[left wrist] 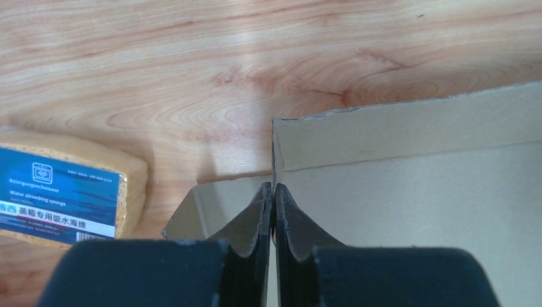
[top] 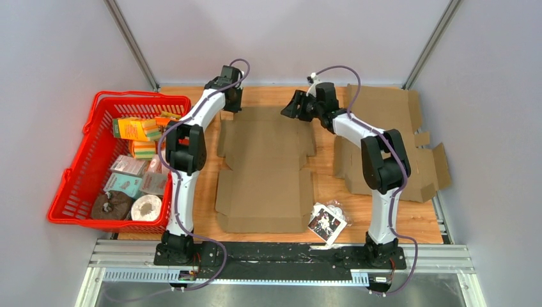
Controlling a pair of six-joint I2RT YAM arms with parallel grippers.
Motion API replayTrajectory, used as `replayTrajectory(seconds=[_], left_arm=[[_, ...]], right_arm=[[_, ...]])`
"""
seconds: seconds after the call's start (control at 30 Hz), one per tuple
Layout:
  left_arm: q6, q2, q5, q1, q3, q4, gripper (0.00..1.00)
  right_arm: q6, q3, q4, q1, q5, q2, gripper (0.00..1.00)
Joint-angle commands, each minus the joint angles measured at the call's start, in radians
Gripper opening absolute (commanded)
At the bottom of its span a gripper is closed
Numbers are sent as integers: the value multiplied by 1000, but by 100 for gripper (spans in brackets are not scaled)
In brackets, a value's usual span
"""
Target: Fold the paper box
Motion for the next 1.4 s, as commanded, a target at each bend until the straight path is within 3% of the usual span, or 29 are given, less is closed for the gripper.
replayTrajectory(seconds=[0.0, 0.03, 0.17, 0.37, 0.57, 0.87, 0.97, 1.07, 1.1, 1.27, 1.37], left_arm=[[40, -39, 67, -3, -10, 44, 4], [51, -62, 74, -3, -18, 44, 0], [91, -159, 114, -3, -102, 70, 0], [97, -372, 327, -3, -341, 220, 0], [90, -545, 380, -3, -462, 261, 0], [57, -732, 436, -11, -574, 288, 0], [41, -778, 446, -18, -620, 322, 0], [39, -805, 435, -29, -639, 330, 0], [37, -812, 435, -37, -644, 331, 0], [27, -849, 398, -67, -703, 391, 0], [8, -880, 371, -83, -743, 437, 0]], right_arm=[[-213, 141, -186, -1, -18, -16, 63], [-252, 164, -241, -1, -16, -15, 66], [-430, 309, -452, -4, -24, -16, 71], [-724, 590, -761, -5, -85, 47, 89], [-775, 675, -787, 2, -240, 62, 92], [-838, 721, -821, 64, -167, 50, 90], [-859, 687, -833, 81, -154, 33, 85], [-927, 580, -803, 111, -125, -11, 73], [-948, 551, -783, 120, -98, -44, 64], [-974, 405, -648, 159, 53, -124, 43], [-1005, 383, -622, 163, 97, -154, 21]])
